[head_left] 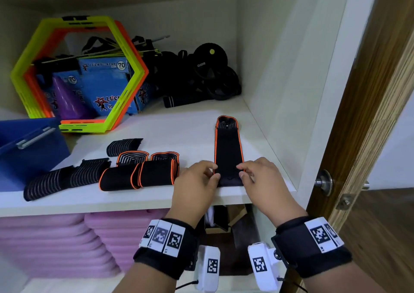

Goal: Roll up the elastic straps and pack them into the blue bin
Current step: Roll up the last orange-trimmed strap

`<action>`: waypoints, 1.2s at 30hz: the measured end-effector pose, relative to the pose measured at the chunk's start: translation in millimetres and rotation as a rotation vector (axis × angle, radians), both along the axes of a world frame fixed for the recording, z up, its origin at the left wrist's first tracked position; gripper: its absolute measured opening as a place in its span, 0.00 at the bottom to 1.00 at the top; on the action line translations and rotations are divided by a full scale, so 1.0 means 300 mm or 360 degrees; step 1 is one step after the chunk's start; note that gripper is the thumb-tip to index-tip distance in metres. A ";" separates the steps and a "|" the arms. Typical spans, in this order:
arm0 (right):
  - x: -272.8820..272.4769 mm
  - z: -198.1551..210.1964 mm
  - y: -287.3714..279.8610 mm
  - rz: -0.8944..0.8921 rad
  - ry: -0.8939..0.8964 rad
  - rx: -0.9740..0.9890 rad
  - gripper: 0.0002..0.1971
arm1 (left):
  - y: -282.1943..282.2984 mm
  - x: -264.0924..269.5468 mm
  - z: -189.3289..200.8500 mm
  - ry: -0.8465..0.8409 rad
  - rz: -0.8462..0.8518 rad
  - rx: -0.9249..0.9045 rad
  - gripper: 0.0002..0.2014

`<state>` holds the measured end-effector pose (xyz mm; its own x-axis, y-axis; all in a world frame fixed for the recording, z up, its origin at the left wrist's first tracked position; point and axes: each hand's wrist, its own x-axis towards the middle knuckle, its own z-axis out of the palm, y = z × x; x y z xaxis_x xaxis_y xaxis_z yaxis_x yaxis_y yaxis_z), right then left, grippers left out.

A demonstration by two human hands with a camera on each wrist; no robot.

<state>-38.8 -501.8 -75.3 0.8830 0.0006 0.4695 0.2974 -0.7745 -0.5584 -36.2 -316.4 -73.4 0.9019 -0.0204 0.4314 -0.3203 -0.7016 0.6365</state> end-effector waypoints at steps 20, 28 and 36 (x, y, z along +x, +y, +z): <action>-0.015 0.030 -0.057 0.0251 0.0338 -0.0114 0.18 | 0.049 0.008 0.004 0.0217 -0.0237 0.0153 0.17; 0.001 0.025 -0.009 -0.0056 0.0349 -0.0162 0.15 | 0.016 0.020 0.022 0.0304 -0.0072 0.0063 0.11; 0.012 0.046 0.005 -0.0212 0.0290 0.0015 0.29 | -0.012 0.050 0.055 0.0501 0.0033 0.0047 0.24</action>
